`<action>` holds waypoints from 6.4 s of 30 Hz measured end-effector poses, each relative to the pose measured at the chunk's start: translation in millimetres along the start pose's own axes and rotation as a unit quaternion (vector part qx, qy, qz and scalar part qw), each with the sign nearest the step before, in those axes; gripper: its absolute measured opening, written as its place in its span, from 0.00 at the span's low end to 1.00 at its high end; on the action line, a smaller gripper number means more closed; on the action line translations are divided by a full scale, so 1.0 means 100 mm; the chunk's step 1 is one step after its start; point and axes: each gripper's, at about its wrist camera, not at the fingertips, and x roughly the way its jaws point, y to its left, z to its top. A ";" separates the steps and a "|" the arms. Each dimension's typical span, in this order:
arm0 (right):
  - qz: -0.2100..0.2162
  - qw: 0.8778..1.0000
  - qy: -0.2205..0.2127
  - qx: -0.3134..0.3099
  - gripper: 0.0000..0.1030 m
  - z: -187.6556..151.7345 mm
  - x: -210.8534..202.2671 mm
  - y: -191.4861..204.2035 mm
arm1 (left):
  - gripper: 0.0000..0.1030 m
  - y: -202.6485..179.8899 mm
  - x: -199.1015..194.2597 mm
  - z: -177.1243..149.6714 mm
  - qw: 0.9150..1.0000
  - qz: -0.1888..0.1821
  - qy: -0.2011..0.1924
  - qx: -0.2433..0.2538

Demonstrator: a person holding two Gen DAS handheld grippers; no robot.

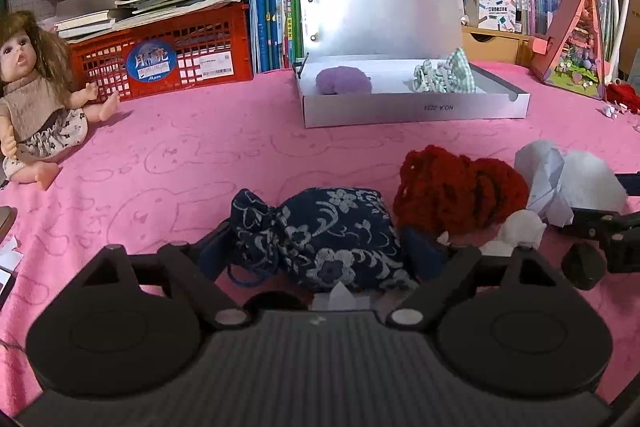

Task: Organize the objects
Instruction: 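Grasp the blue floral pouch with the left tool while the right tool grasps the white fluffy ball, then carry the blue floral pouch and white fluffy ball with both tools into the box, then open both tools to release the pouch and ball in the box, then move both tools back toward the black lids beside the red knit cloth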

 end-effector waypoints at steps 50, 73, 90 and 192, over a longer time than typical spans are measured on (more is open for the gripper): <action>-0.020 0.996 -0.002 0.086 0.84 1.01 0.23 -0.49 | 0.60 -0.01 0.26 1.13 0.998 -0.031 -0.025 -0.038; -0.012 0.994 0.062 0.094 0.84 1.54 1.09 -0.70 | 0.60 -0.13 1.24 1.64 0.998 -0.037 0.003 -0.050; -0.001 0.988 0.104 0.116 0.84 1.53 1.76 -0.67 | 0.60 -0.22 1.84 1.61 0.998 -0.029 0.039 -0.041; -0.022 0.999 -0.049 0.007 0.89 -0.25 -0.48 0.34 | 0.74 0.32 -0.75 -0.39 0.998 0.000 -0.054 -0.017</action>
